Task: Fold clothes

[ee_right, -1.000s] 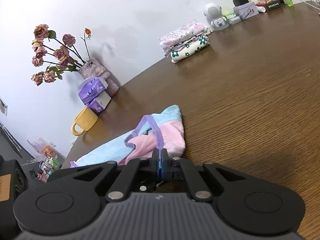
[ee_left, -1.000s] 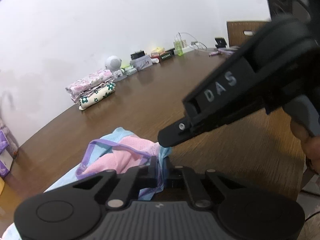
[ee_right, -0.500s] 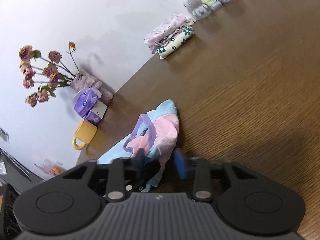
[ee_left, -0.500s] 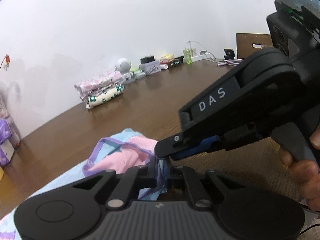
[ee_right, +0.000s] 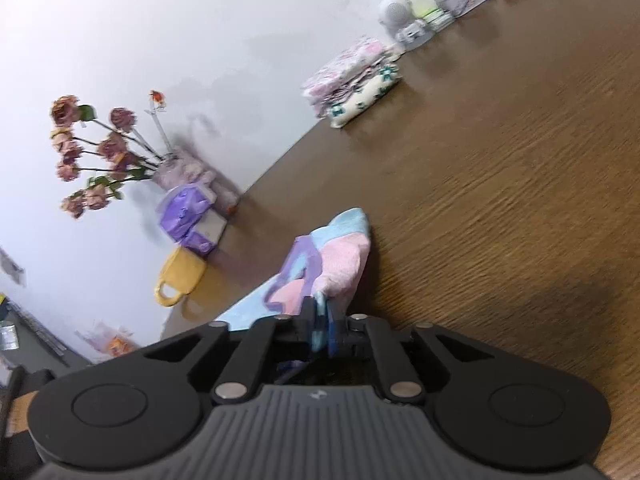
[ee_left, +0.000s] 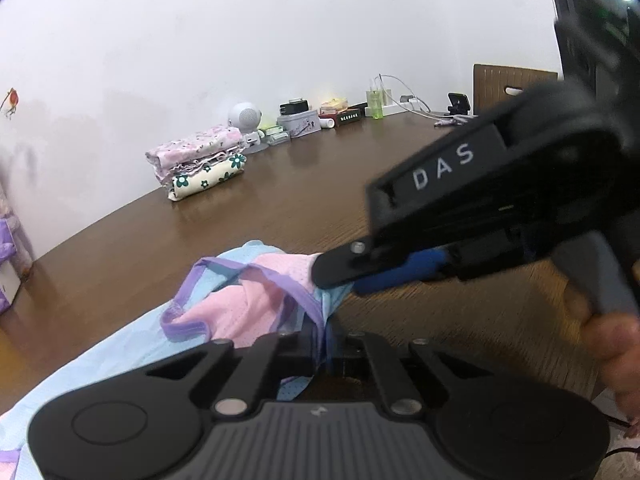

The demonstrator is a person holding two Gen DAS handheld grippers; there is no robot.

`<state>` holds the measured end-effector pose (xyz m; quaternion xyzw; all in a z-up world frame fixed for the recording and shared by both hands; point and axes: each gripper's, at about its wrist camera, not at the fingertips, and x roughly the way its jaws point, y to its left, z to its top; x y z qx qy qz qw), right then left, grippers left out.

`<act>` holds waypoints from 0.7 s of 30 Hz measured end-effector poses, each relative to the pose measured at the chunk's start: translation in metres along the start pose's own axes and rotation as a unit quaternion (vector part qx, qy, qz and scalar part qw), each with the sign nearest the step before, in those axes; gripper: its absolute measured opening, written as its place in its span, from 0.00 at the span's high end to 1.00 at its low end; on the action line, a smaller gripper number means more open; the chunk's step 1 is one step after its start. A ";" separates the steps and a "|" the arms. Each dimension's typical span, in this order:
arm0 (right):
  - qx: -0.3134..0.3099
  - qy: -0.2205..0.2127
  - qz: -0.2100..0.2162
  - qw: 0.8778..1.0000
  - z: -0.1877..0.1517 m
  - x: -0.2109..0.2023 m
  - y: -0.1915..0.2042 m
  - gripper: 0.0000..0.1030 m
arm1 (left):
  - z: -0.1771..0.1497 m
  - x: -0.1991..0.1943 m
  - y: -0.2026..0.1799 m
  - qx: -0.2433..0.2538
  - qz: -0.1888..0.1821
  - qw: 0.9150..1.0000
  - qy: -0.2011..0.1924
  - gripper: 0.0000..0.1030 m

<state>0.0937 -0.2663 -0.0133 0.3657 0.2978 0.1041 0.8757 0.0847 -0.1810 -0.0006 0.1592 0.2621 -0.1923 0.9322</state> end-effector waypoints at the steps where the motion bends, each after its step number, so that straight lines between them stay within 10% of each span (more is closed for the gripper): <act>1: 0.006 -0.001 -0.005 1.000 -0.001 0.001 -0.002 0.56 | 0.000 0.000 0.001 -0.002 -0.002 1.000 -0.001 0.97; 10: 0.076 -0.004 -0.001 0.997 -0.006 0.028 -0.011 0.55 | 0.001 0.000 0.008 -0.017 -0.015 1.000 -0.005 0.97; 21: 0.102 -0.016 -0.004 0.995 -0.009 0.047 -0.010 0.82 | -0.001 0.005 0.019 -0.032 -0.043 0.999 0.002 0.97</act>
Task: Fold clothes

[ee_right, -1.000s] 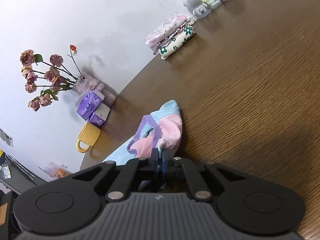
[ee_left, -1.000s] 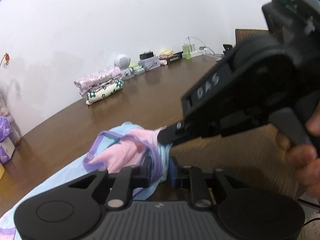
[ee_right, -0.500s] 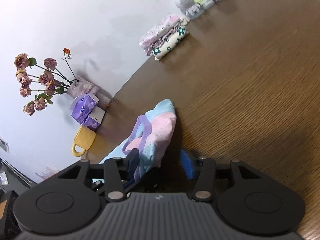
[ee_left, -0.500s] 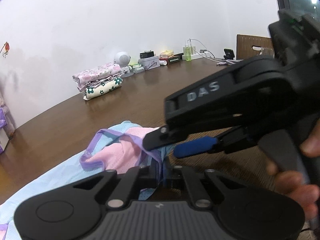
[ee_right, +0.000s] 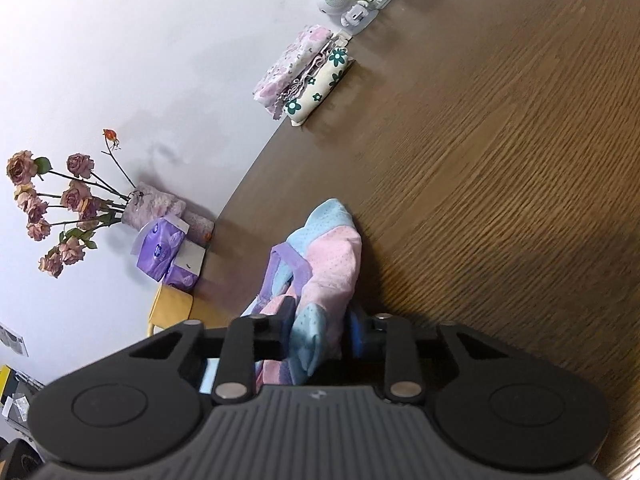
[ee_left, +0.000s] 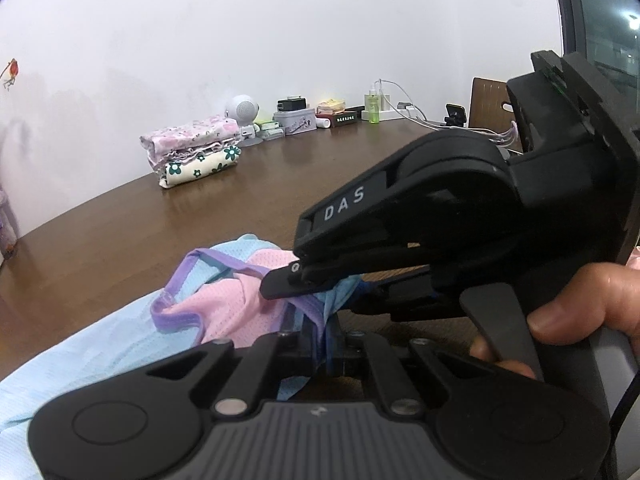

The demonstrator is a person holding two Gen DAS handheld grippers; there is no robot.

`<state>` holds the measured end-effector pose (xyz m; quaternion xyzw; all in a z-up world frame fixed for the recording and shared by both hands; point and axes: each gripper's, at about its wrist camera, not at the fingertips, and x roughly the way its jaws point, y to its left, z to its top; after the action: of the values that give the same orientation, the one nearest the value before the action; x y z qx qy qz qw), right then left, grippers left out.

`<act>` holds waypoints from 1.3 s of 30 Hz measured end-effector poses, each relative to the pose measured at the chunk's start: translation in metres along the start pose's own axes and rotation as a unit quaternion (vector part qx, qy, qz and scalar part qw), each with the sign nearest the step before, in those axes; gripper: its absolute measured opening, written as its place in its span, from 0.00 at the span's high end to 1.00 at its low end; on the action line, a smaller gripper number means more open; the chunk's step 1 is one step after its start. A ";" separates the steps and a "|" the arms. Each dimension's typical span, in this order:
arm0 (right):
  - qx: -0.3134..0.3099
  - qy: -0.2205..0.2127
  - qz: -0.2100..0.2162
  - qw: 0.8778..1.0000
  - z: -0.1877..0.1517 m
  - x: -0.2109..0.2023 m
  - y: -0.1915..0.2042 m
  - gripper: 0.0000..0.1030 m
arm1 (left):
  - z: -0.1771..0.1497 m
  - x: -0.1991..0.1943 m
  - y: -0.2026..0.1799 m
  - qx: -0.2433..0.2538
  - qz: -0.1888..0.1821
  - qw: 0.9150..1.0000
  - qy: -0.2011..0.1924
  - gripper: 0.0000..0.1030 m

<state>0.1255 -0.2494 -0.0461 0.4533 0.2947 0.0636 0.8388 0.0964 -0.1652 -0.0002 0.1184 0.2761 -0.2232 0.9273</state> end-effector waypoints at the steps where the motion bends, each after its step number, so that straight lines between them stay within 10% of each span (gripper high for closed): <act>1: -0.001 -0.002 0.000 1.000 0.000 0.000 0.000 0.84 | 0.000 0.000 0.001 -0.001 -0.002 1.000 0.001 0.96; 7: -0.037 -0.012 -0.009 0.999 0.001 -0.004 0.009 0.92 | 0.001 -0.022 0.016 -0.024 -0.002 1.000 0.007 0.60; 14: -0.105 -0.014 -0.030 0.994 0.000 -0.007 0.032 0.92 | -0.005 -0.055 0.075 -0.111 0.026 0.993 0.002 0.59; 18: -0.172 -0.020 -0.057 0.983 -0.005 -0.008 0.049 0.92 | -0.007 -0.054 0.105 -0.153 0.022 0.988 0.001 0.60; 24: -0.255 -0.032 -0.082 0.963 -0.015 -0.012 0.078 0.92 | -0.007 -0.024 0.110 -0.128 -0.014 0.991 0.032 0.92; 30: -0.358 -0.033 -0.097 0.928 -0.027 -0.013 0.114 0.92 | -0.012 -0.014 0.127 -0.165 -0.042 0.984 0.049 0.75; 39: -0.547 -0.012 -0.105 0.830 -0.062 0.007 0.171 0.92 | -0.036 -0.063 0.193 -0.226 0.026 0.974 -0.005 0.58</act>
<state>0.1238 -0.1022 0.0619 -0.1130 0.2472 0.1201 0.9548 0.1254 0.0379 0.0242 -0.0882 0.3115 -0.1314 0.9370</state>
